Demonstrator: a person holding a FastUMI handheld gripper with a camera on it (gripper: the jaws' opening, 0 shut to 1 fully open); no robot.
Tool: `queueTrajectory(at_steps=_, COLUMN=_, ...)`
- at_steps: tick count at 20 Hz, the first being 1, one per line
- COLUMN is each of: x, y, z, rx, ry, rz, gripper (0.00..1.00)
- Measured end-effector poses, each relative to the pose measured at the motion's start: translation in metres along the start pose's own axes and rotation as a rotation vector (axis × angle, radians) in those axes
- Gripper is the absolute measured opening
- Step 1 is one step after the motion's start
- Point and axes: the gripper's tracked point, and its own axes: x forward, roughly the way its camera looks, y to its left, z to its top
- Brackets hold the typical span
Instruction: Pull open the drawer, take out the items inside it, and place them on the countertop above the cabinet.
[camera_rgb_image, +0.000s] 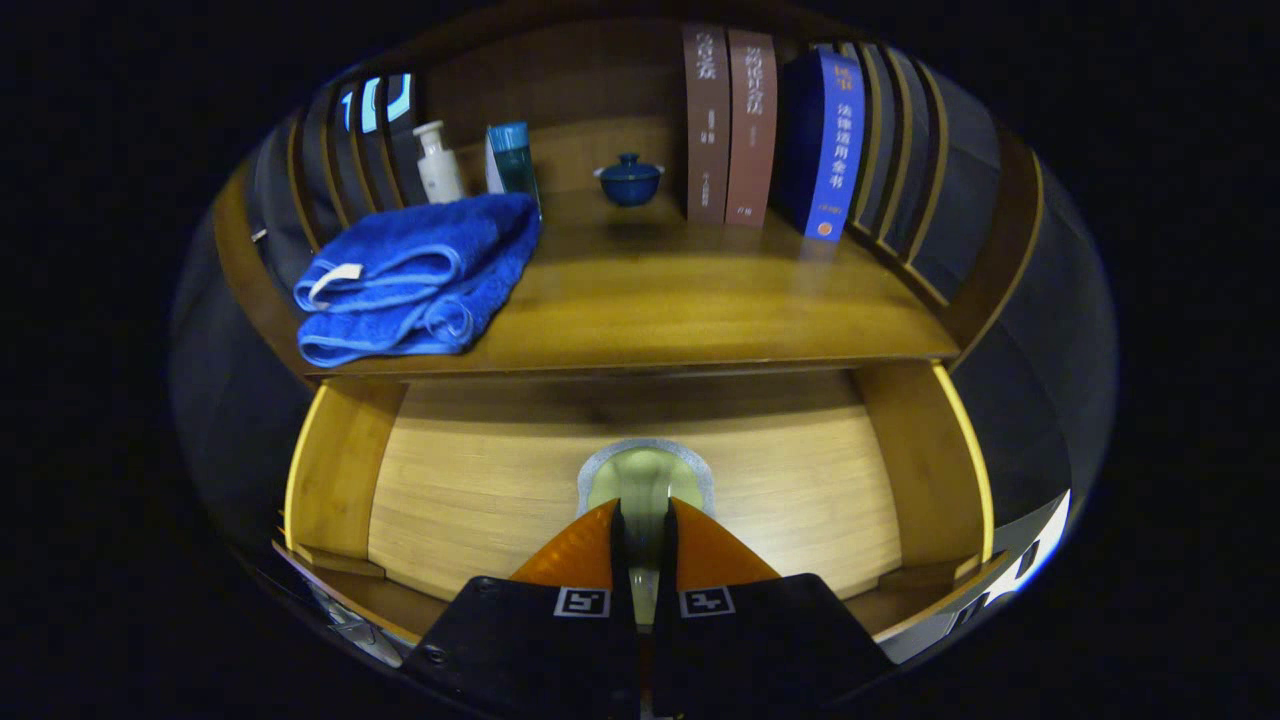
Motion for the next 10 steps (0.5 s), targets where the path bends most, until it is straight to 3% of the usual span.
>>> queueTrajectory(at_steps=5, x=-0.040, y=-0.005, z=0.044, rx=-0.002, ry=-0.123, rz=0.005, gripper=0.10)
queueTrajectory(at_steps=10, x=-0.037, y=-0.004, z=0.085, rx=-0.013, ry=-0.167, rz=0.005, gripper=0.10)
